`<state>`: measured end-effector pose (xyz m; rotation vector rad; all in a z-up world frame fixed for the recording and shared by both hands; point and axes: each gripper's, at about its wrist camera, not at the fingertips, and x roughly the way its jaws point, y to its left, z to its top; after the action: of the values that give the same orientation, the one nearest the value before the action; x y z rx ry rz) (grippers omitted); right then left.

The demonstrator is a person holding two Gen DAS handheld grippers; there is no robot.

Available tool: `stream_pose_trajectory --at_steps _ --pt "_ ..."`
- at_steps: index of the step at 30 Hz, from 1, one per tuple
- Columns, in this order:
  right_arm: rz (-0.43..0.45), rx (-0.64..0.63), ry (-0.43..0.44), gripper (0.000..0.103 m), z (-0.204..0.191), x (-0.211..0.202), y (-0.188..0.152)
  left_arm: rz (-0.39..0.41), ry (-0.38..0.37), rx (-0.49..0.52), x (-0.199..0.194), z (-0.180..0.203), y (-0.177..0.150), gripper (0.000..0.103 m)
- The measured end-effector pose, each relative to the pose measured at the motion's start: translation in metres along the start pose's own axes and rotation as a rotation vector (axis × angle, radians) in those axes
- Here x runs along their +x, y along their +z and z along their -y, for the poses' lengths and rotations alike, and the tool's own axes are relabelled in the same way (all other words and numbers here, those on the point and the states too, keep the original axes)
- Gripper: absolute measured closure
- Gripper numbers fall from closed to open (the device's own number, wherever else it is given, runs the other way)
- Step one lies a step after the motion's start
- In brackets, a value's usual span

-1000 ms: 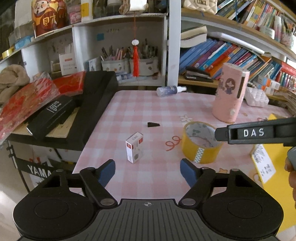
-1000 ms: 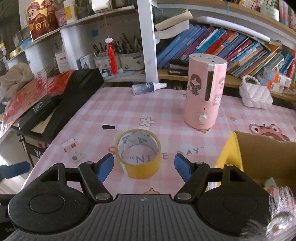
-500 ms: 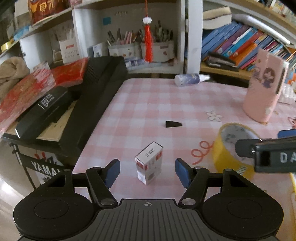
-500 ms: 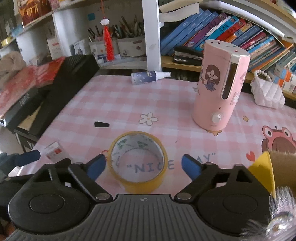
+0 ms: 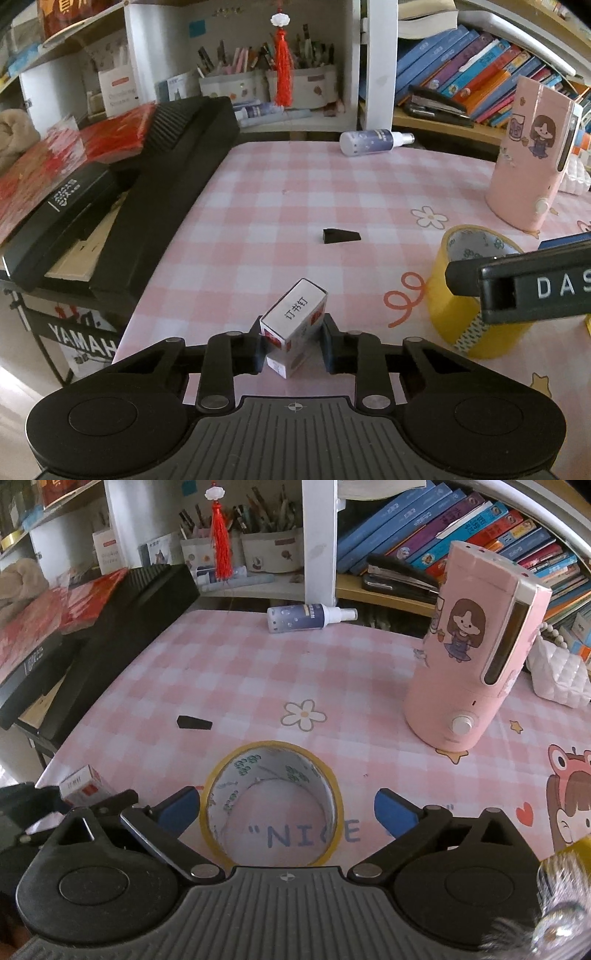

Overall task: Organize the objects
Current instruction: 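Grasp the small white box with left gripper while right gripper grasps the yellow tape roll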

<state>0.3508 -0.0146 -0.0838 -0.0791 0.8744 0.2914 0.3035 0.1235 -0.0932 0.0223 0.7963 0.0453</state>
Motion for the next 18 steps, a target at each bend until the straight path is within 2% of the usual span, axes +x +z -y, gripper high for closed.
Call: stream_pose_trajectory --at_steps 4,9,13,15,16,18 --pt "0.001 0.007 0.006 0.001 0.001 0.0 0.001 0.008 0.002 -0.028 -0.009 -0.006 -0.003 0.077" --pt "-0.024 0.016 0.055 0.0 -0.001 0.005 0.0 -0.003 -0.007 -0.073 -0.024 -0.016 -0.011 0.077" --pt "-0.052 -0.014 0.037 0.0 -0.008 0.014 -0.001 -0.004 -0.015 -0.089 -0.036 -0.02 -0.017 0.077" --pt "-0.06 -0.035 0.017 0.009 -0.009 0.019 -0.003 -0.001 -0.018 -0.093 -0.042 -0.022 -0.018 0.077" --pt "-0.068 -0.038 0.014 0.019 -0.009 0.021 -0.004 0.001 -0.021 -0.096 -0.045 -0.022 -0.019 0.077" --pt "-0.067 -0.038 0.017 0.022 -0.008 0.022 -0.005 0.008 -0.026 -0.099 -0.051 -0.023 -0.02 0.077"
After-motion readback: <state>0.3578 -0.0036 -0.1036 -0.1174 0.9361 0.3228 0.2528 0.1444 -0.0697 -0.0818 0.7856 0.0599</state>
